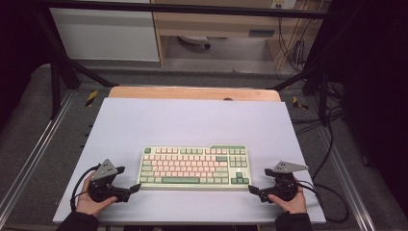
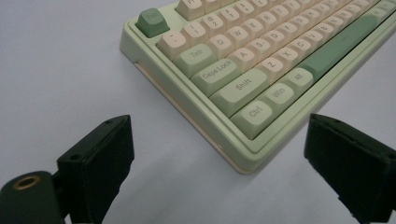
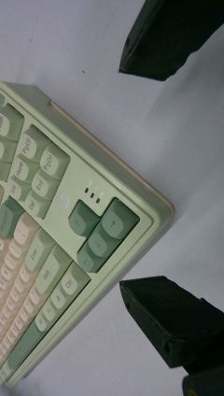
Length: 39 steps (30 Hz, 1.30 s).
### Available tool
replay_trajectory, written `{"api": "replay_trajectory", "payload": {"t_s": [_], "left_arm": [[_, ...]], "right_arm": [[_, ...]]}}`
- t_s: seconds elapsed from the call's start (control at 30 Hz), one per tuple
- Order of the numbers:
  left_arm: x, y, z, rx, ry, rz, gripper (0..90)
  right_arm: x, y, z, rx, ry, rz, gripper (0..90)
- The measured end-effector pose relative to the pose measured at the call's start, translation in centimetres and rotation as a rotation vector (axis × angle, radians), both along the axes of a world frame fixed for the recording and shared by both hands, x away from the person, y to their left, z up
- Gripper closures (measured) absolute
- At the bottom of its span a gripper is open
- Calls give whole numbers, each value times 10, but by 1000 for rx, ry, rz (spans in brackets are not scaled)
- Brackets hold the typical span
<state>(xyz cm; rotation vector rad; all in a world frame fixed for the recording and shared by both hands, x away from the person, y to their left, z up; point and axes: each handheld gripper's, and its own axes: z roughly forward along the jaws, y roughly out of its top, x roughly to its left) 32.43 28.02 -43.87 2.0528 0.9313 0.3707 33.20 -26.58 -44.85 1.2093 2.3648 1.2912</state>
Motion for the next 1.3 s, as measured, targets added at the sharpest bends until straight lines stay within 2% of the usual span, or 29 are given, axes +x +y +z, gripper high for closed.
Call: {"api": "replay_trajectory", "payload": {"t_s": [0.53, 0.73, 0.93, 1.3], "left_arm": [[-1, -2, 2, 2, -5, -6, 84], [-2, -3, 6, -5, -9, 11, 103], [-1, -7, 12, -21, -10, 1, 190], [1, -23, 20, -22, -3, -17, 393]], "right_arm": [[-1, 1, 0, 8, 1, -3, 5], [-1, 1, 0, 5, -2, 0, 5], [-1, 1, 0, 3, -2, -4, 4], [-1, 1, 0, 2, 0, -6, 4]]}}
